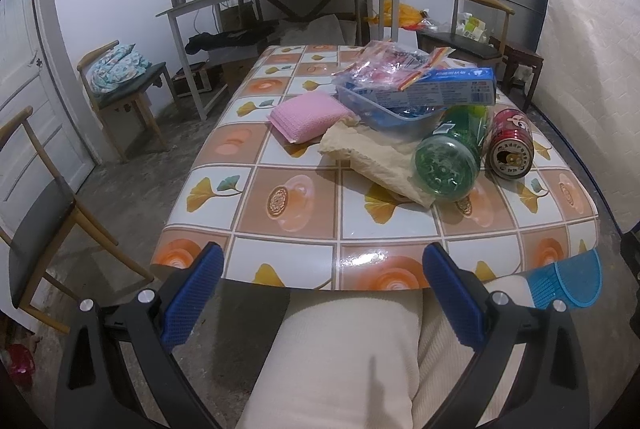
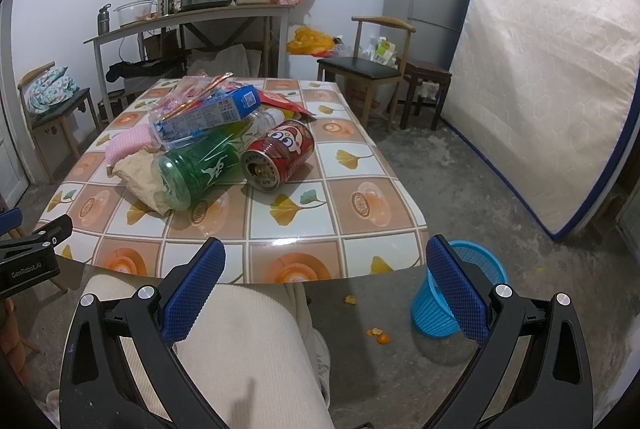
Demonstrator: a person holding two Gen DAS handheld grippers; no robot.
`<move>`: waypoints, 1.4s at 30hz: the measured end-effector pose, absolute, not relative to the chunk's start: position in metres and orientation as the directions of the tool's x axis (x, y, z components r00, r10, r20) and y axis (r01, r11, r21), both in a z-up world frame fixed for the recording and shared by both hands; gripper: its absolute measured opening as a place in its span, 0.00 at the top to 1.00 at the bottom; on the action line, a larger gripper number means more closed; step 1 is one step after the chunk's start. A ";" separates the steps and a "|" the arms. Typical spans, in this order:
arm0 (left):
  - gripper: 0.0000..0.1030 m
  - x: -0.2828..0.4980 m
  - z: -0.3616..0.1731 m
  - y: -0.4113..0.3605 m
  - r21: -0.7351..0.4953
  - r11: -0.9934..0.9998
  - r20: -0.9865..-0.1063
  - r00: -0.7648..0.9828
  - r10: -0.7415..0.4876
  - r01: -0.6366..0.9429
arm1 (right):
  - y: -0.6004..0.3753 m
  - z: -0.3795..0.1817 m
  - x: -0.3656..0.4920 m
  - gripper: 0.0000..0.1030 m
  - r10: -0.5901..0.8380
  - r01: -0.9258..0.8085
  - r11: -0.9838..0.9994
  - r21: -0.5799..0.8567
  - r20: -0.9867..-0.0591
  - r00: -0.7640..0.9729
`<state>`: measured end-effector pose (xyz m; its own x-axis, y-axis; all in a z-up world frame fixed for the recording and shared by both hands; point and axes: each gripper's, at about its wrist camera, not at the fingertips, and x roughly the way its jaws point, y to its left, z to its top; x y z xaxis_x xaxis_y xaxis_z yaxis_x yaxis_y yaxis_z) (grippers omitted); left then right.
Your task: Collect trash
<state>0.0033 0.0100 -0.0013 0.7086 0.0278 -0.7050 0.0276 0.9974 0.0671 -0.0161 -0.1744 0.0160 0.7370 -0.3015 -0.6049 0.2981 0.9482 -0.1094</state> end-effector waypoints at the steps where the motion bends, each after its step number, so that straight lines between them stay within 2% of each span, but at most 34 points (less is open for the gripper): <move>1: 0.05 0.003 -0.001 0.009 0.066 0.997 -0.705 0.709 0.027 0.028 | -0.175 0.016 -0.016 0.06 -0.302 0.298 0.948 -0.110 -0.604 0.737; 42: 0.05 0.023 -0.007 0.034 0.047 0.999 -0.721 0.691 0.053 -0.027 | -0.155 0.021 -0.001 0.06 -0.275 0.254 0.959 -0.122 -0.604 0.748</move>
